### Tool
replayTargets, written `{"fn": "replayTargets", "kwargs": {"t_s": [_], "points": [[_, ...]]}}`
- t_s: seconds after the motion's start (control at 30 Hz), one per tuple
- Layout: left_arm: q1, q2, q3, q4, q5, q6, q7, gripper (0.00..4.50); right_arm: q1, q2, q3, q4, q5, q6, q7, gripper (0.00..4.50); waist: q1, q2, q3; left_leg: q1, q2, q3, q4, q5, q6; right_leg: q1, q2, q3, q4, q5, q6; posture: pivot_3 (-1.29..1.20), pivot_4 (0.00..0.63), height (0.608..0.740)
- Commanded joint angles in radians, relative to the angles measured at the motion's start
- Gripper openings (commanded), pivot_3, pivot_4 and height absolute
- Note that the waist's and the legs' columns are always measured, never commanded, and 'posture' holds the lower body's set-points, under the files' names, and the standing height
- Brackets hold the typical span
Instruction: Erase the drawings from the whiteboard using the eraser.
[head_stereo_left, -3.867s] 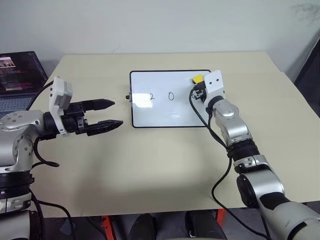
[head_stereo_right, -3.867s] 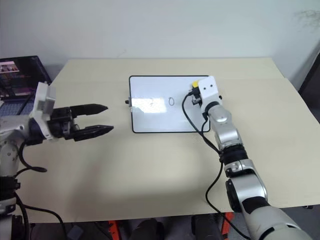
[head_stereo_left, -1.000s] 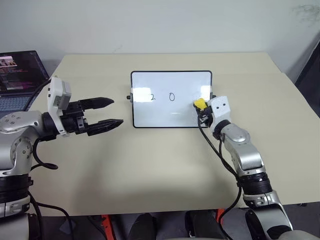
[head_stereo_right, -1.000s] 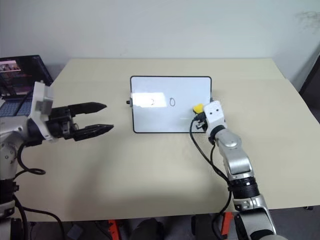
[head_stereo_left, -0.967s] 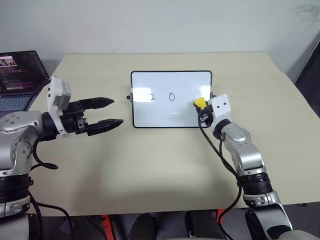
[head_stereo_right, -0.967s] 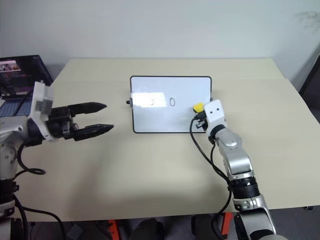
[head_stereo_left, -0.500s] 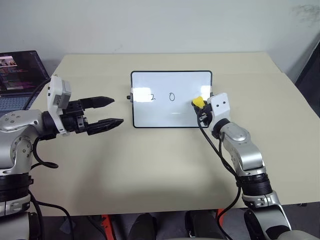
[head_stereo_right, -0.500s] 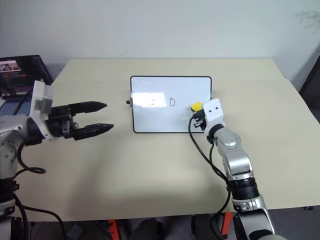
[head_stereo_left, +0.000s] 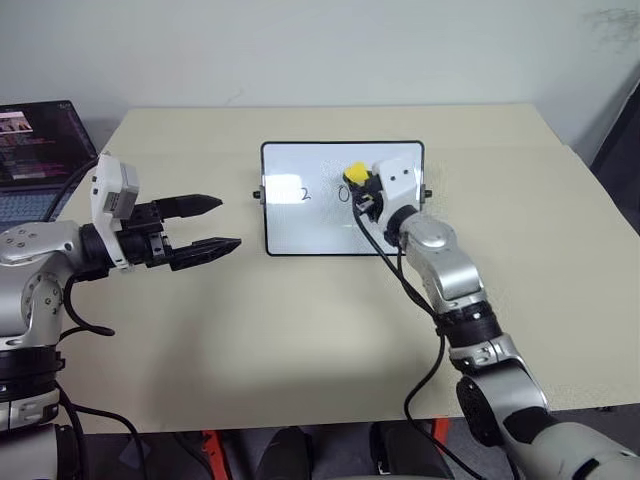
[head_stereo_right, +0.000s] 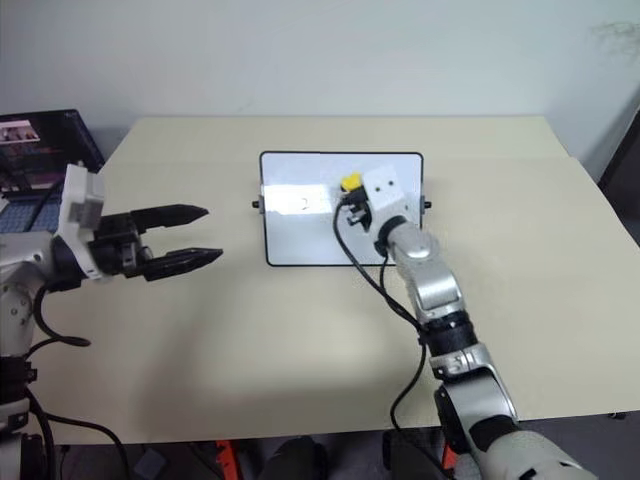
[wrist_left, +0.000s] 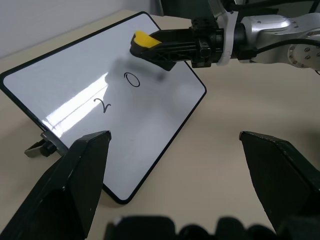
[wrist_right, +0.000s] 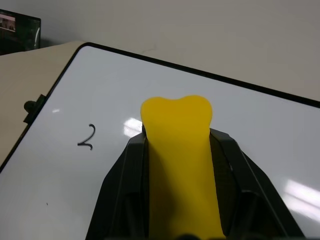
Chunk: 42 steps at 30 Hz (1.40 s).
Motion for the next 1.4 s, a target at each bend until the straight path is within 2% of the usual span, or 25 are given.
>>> {"fn": "replayTargets", "kwargs": {"t_s": [0.03,0.4,0.6,0.83,1.17,1.4], "points": [[-0.001,0.021,0.034,-0.007,0.01,-0.025,0.008,4.5,-0.071,0.014,0.004,0.072,-0.008,-0.093,0.006,1.27,0.0,0.0,0.0,0.0,0.0,0.0,0.0,0.0,0.0,0.0,0.0,0.0,0.0,0.0,0.0,0.0,0.15,0.74],[0.022,0.026,0.046,-0.062,-0.013,0.001,0.034,4.5,-0.2,0.017,0.023,0.384,-0.091,-0.229,-0.054,1.27,0.0,0.0,0.0,-0.001,0.0,0.0,0.0,0.0,0.0,-0.001,0.0,0.0,0.001,0.0,0.0,0.0,0.15,0.74],[0.012,0.025,0.039,-0.047,-0.009,-0.008,0.025,4.5,-0.17,0.016,0.038,0.481,-0.125,-0.258,-0.064,1.27,-0.001,0.0,0.0,-0.001,0.0,0.0,0.0,0.0,0.0,-0.001,0.0,0.0,0.001,0.0,0.0,0.0,0.15,0.74],[0.006,0.022,0.032,-0.031,-0.004,-0.02,0.015,4.5,-0.039,-0.007,0.058,0.361,-0.139,-0.225,-0.035,1.27,0.001,-0.001,-0.001,0.002,0.0,0.0,0.001,0.0,0.0,0.002,0.0,0.0,0.002,0.0,0.0,0.0,0.15,0.74],[-0.009,0.018,0.019,-0.024,-0.002,-0.019,0.015,4.5,0.201,-0.083,0.086,0.022,-0.15,-0.053,0.046,1.27,0.005,-0.001,-0.001,0.003,0.0,0.0,0.001,0.0,0.0,0.003,0.0,0.0,0.002,0.0,0.0,0.0,0.15,0.74],[-0.023,0.015,0.01,-0.024,-0.001,-0.016,0.021,4.5,0.234,-0.098,0.05,-0.14,-0.104,0.014,0.065,1.27,0.005,-0.001,-0.001,0.003,0.0,0.0,0.001,0.0,0.0,0.003,0.0,0.0,0.002,0.0,0.0,0.0,0.15,0.74]]}}
